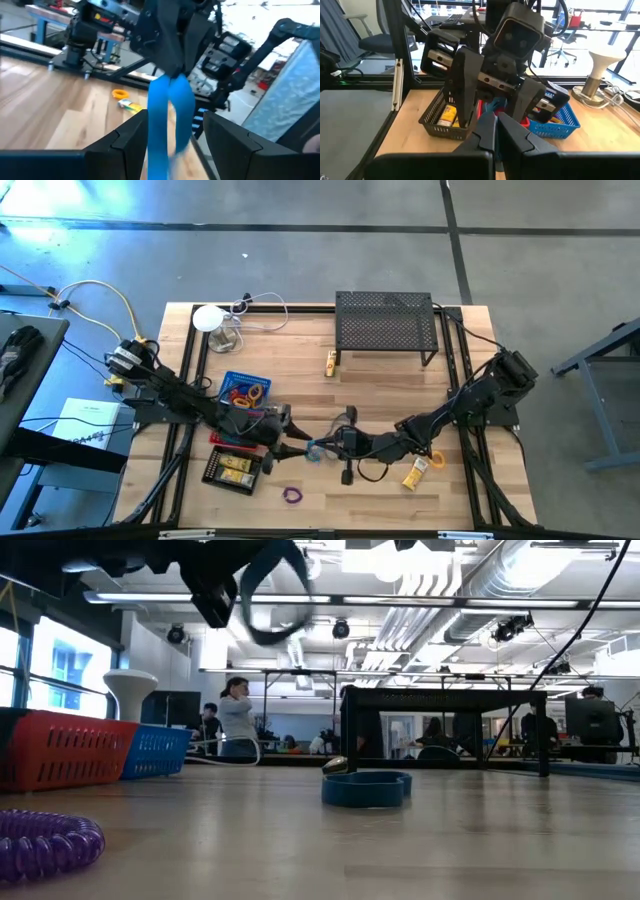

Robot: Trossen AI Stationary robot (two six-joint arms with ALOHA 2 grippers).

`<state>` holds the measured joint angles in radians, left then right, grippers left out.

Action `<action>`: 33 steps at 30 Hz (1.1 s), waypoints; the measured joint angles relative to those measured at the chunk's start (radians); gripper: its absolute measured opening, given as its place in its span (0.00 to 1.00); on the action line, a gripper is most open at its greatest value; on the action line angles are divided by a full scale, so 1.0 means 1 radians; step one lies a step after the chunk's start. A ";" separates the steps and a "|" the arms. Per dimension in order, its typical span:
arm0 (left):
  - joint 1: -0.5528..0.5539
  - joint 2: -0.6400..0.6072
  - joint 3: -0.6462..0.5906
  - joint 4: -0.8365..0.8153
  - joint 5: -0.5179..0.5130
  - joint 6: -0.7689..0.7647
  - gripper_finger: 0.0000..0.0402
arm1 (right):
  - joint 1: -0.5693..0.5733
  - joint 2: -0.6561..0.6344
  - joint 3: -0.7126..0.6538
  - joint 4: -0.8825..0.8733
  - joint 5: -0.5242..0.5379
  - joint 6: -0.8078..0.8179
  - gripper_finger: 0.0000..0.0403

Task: Pick & Place Office Desk Supplies
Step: Put the blue rubber band into the red bin

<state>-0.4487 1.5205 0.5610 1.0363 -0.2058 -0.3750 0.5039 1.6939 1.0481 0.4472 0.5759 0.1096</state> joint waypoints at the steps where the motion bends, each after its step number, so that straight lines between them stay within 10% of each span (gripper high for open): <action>1: 0.003 0.007 0.000 0.013 0.018 -0.001 0.46 | -0.002 0.000 0.000 -0.006 0.000 0.002 0.01; 33: 0.035 0.020 0.000 0.049 0.141 -0.021 0.45 | -0.034 0.000 0.000 -0.009 -0.018 -0.009 0.01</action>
<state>-0.4132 1.5410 0.5613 1.0855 -0.0651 -0.3956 0.4695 1.6943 1.0481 0.4385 0.5579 0.1005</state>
